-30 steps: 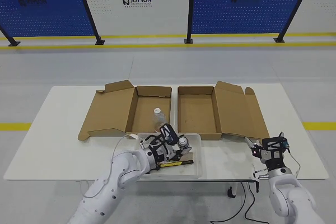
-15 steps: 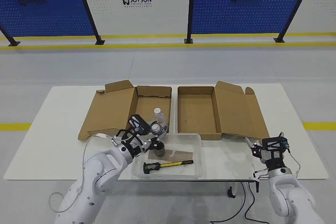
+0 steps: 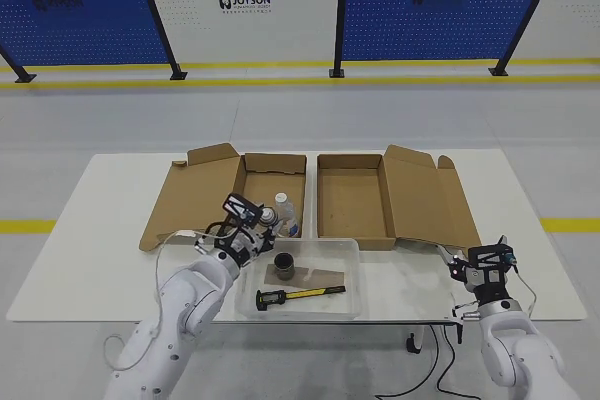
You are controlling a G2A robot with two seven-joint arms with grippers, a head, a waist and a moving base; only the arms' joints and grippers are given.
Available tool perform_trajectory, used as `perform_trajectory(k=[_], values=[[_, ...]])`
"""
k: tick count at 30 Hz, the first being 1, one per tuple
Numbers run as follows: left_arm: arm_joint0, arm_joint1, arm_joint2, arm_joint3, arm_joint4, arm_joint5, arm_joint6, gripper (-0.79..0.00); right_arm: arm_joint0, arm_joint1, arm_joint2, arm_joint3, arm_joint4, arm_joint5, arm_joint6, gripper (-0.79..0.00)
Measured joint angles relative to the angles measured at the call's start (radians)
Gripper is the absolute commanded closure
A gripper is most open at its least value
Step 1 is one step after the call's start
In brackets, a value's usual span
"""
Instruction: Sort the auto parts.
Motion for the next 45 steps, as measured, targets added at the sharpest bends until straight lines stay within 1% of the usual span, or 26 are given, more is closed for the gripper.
perform_trajectory(k=[5, 10, 14, 22, 25, 32, 45], values=[[-0.051, -0.009, 0.035, 0.066, 0.005, 0.026, -0.004, 0.0, 0.0, 0.0, 0.0, 0.0, 0.0, 0.0, 0.0, -0.785], [-0.074, -0.013, 0.039, 0.106, -0.002, 0.036, 0.001, 0.0, 0.0, 0.0, 0.0, 0.0, 0.0, 0.0, 0.0, -0.785], [-0.085, -0.013, 0.032, 0.135, 0.014, 0.047, -0.004, 0.0, 0.0, 0.0, 0.0, 0.0, 0.0, 0.0, 0.0, -0.785], [-0.09, -0.013, 0.0, 0.191, -0.008, 0.071, 0.036, 0.0, 0.0, 0.0, 0.0, 0.0, 0.0, 0.0, 0.0, -0.785], [-0.109, -0.017, 0.006, 0.226, -0.008, 0.077, 0.051, 0.0, 0.0, 0.0, 0.0, 0.0, 0.0, 0.0, 0.0, -0.785], [-0.181, -0.028, 0.037, 0.328, 0.008, 0.084, 0.079, 0.0, 0.0, 0.0, 0.0, 0.0, 0.0, 0.0, 0.0, -0.785], [-0.27, -0.049, 0.081, 0.516, -0.02, 0.08, 0.125, 0.0, 0.0, 0.0, 0.0, 0.0, 0.0, 0.0, 0.0, -0.785]])
